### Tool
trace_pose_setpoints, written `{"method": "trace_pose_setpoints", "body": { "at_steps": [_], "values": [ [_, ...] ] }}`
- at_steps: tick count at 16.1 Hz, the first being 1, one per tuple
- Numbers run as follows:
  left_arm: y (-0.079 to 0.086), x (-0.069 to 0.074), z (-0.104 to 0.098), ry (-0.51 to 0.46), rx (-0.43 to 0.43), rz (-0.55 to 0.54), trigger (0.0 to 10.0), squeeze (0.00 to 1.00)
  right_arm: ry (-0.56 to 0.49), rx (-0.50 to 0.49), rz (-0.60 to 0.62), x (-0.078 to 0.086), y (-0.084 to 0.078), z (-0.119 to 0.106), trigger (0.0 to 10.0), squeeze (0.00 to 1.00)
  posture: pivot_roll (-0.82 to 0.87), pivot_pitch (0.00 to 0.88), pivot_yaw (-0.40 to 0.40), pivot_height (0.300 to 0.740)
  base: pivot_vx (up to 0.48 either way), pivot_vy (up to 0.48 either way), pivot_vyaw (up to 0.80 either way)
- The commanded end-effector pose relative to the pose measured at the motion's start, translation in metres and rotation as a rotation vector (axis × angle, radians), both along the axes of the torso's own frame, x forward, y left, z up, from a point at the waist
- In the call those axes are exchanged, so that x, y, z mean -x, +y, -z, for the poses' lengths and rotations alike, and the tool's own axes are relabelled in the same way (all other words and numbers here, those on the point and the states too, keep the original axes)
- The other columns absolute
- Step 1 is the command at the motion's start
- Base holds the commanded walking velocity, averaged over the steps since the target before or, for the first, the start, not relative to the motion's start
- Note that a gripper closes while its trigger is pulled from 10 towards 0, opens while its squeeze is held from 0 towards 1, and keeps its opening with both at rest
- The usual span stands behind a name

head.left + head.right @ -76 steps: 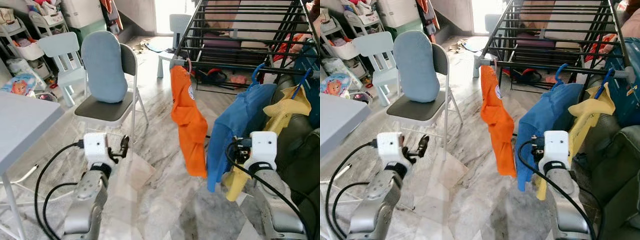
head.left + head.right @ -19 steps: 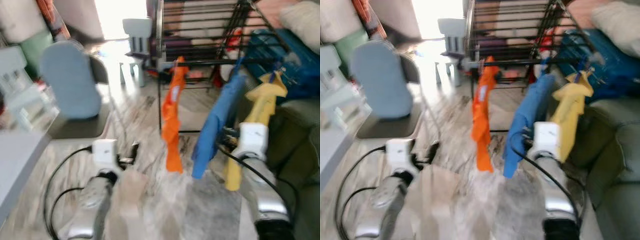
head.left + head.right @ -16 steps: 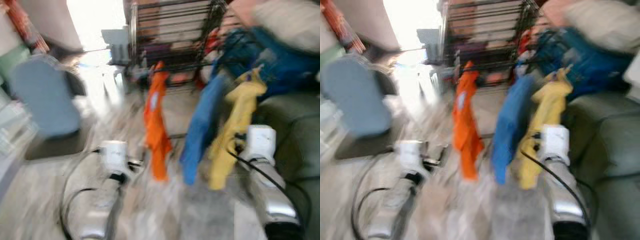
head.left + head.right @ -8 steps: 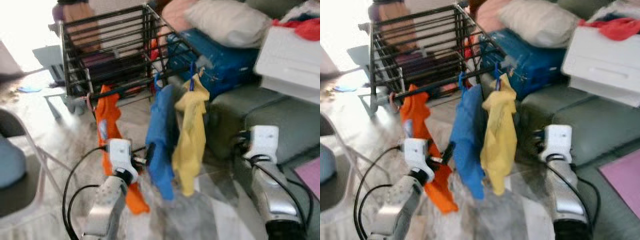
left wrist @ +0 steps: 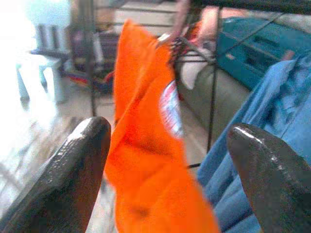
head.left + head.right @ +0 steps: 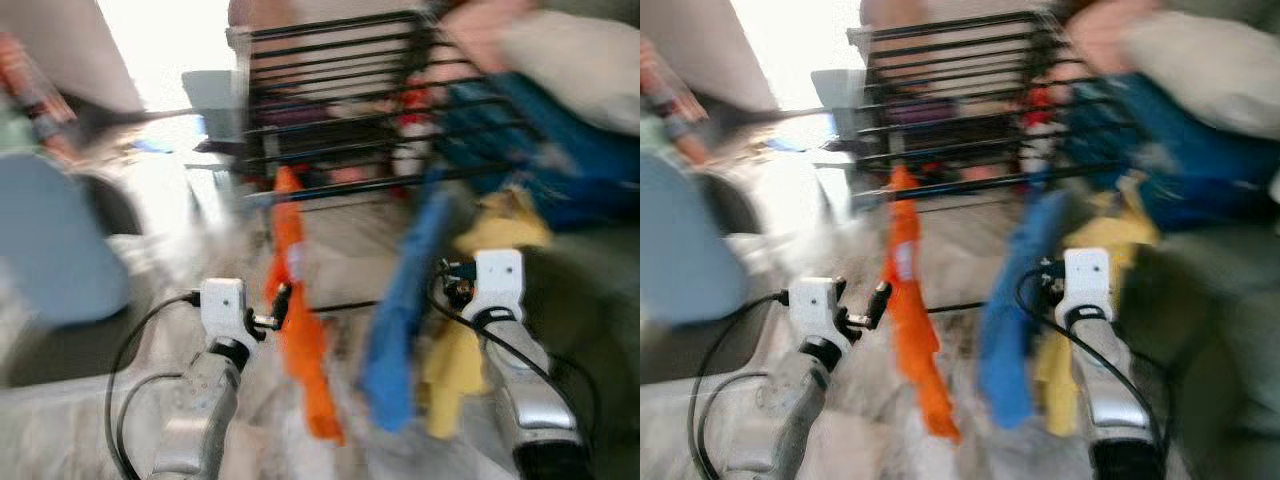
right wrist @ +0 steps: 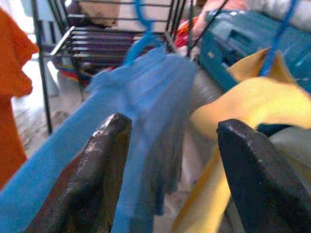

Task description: Hang hanger

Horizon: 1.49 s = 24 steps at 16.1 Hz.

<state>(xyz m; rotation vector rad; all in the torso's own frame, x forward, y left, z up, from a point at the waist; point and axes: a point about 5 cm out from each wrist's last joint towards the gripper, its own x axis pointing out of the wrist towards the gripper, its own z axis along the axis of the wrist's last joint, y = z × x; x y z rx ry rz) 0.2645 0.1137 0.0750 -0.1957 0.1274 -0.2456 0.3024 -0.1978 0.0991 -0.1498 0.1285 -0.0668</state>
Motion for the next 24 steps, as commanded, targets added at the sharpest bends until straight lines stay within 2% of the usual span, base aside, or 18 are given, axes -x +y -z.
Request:
{"method": "trace_pose_setpoints", "body": {
  "at_steps": [1, 6, 12, 14, 15, 16, 17, 18, 19, 22, 24],
  "values": [
    [0.002, 0.0, 0.0, 0.004, -0.025, 0.0, 10.0, 0.0, 0.011, -0.013, 0.001, 0.001, 0.002, 0.002, 10.0, 0.0, -0.15, 0.0, 0.084, 0.74, 0.0, 0.0, 0.0],
    [-0.003, 0.005, -0.003, -0.013, -0.028, 0.056, 10.0, 0.0, 0.0, 0.028, 0.081, -0.001, -0.009, -0.001, 10.0, 0.0, -0.14, 0.0, 0.081, 0.74, 0.0, 0.0, 0.0],
    [0.0, 0.001, -0.002, 0.002, -0.044, 0.031, 10.0, 0.0, -0.006, 0.027, 0.1, -0.002, -0.011, -0.002, 10.0, 0.0, -0.14, 0.0, 0.084, 0.74, 0.0, 0.0, 0.0],
    [0.001, -0.004, -0.001, 0.028, -0.078, 0.007, 10.0, 0.0, 0.001, 0.034, 0.112, -0.002, -0.015, -0.002, 10.0, 0.0, -0.12, 0.0, 0.044, 0.74, 0.0, 0.0, 0.0],
    [0.01, -0.01, -0.007, -0.001, -0.106, -0.022, 10.0, 0.0, 0.025, 0.056, 0.085, -0.005, -0.012, -0.003, 10.0, 0.0, -0.09, 0.0, -0.053, 0.74, 0.0, 0.0, 0.0],
    [0.01, -0.01, -0.007, -0.001, -0.106, -0.022, 10.0, 0.0, 0.025, 0.056, 0.085, -0.005, -0.012, -0.003, 10.0, 0.0, -0.09, 0.0, -0.053, 0.74, 0.0, 0.0, 0.0],
    [0.022, -0.012, -0.01, -0.014, -0.091, -0.087, 10.0, 0.0, 0.044, 0.088, 0.012, -0.011, -0.001, -0.004, 10.0, 0.0, -0.07, 0.0, -0.115, 0.74, 0.0, 0.0, 0.0],
    [0.027, -0.011, -0.009, -0.015, -0.094, -0.119, 10.0, 0.0, 0.051, 0.097, -0.018, -0.015, 0.005, -0.005, 10.0, 0.0, -0.07, 0.0, -0.126, 0.74, 0.0, 0.0, 0.0],
    [0.029, -0.007, -0.008, -0.01, -0.085, -0.14, 10.0, 0.0, 0.054, 0.101, -0.035, -0.018, 0.009, -0.004, 10.0, 0.0, -0.05, 0.0, -0.129, 0.74, 0.0, 0.0, 0.0],
    [0.034, 0.006, 0.0, 0.024, -0.061, -0.193, 10.0, 0.0, 0.035, 0.082, -0.019, -0.024, 0.013, -0.005, 10.0, 0.0, -0.03, 0.0, -0.06, 0.74, 0.0, 0.0, 0.0],
    [0.037, 0.013, -0.005, -0.017, -0.111, -0.18, 10.0, 0.0, -0.008, 0.077, 0.038, -0.027, 0.006, -0.011, 10.0, 0.0, -0.01, 0.0, -0.036, 0.74, 0.0, 0.0, 0.0]
  ]
}}
